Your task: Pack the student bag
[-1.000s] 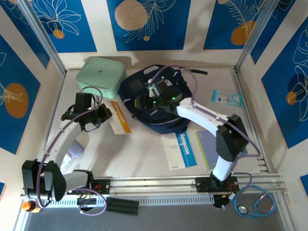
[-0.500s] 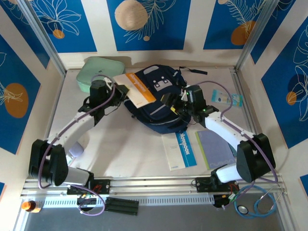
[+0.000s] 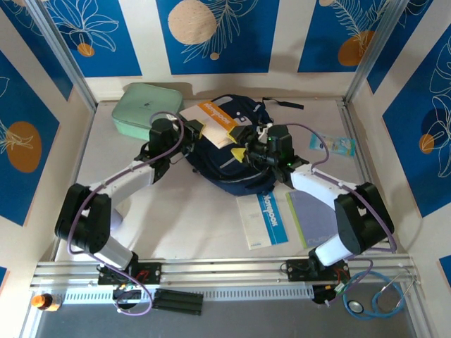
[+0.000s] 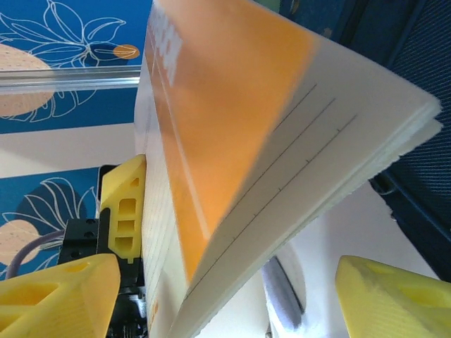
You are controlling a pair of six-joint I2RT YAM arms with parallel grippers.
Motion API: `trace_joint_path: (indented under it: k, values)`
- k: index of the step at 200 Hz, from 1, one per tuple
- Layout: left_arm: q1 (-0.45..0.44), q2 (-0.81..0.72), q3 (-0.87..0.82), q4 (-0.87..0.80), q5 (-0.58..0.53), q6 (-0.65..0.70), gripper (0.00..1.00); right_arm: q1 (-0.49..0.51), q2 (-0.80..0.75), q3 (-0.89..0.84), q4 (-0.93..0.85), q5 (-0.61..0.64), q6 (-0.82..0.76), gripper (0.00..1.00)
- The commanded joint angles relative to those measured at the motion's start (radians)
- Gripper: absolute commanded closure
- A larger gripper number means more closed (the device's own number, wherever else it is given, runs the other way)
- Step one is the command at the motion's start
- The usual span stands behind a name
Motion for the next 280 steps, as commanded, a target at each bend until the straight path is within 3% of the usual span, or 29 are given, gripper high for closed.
trace_joint_path:
  k: [1,33,77,160,181,191,210,243,280]
  values:
    - [-0.006,0.006,0.021,0.085,-0.019,-0.036,1.00,0.016,0.029,0.048,0.085,-0.031,0.066,0.20]
    - [-0.012,0.008,0.021,0.090,-0.011,-0.039,1.00,0.025,0.063,0.082,0.087,-0.024,0.064,0.24]
    - [-0.014,0.003,0.000,0.105,-0.011,-0.031,1.00,0.017,0.082,0.041,0.283,0.001,0.054,0.35]
    - [-0.014,0.009,-0.013,0.121,0.024,-0.008,1.00,-0.003,0.051,0.032,0.255,0.024,0.018,0.77]
    - [-0.012,0.009,-0.022,0.120,0.033,0.004,0.87,-0.006,0.044,0.038,0.210,0.026,-0.007,0.87]
    - [-0.012,0.011,-0.021,0.118,0.053,0.029,0.76,-0.011,0.035,0.045,0.178,0.020,-0.027,0.95]
    - [-0.011,0.014,0.003,0.078,0.118,0.129,0.55,-0.028,0.002,0.027,0.161,0.011,-0.078,0.98]
    - [-0.035,0.011,0.135,-0.281,0.205,0.439,0.29,-0.096,-0.113,-0.005,-0.011,0.013,-0.203,1.00]
    - [-0.142,0.053,0.321,-0.686,0.055,0.813,0.08,-0.192,-0.303,0.006,-0.435,0.083,-0.371,1.00]
